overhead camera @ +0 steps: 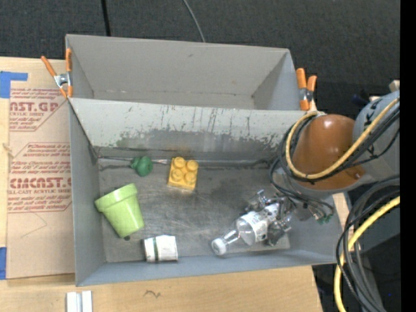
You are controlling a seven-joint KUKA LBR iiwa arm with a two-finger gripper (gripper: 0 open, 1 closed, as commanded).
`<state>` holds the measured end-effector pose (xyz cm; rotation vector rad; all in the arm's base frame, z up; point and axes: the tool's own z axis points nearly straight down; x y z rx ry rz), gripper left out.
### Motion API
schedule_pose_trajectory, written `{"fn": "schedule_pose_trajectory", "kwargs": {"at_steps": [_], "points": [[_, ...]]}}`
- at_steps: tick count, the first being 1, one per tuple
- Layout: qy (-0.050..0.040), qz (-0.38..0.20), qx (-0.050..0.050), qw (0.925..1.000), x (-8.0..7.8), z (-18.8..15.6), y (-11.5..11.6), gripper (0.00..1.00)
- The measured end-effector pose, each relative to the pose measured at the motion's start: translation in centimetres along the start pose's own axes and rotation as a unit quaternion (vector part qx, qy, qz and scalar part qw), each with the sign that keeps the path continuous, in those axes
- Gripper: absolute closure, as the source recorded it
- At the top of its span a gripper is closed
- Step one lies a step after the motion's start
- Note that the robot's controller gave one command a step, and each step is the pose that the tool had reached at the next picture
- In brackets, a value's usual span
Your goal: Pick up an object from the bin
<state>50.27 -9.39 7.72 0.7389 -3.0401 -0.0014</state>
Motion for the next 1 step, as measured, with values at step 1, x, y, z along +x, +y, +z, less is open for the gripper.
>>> {"fn": "schedule_pose_trajectory", "kwargs": {"at_steps": [1], "points": [[-0.0055, 0.0, 0.002, 1.0, -0.08, -0.93, 0.05, 1.0]]}}
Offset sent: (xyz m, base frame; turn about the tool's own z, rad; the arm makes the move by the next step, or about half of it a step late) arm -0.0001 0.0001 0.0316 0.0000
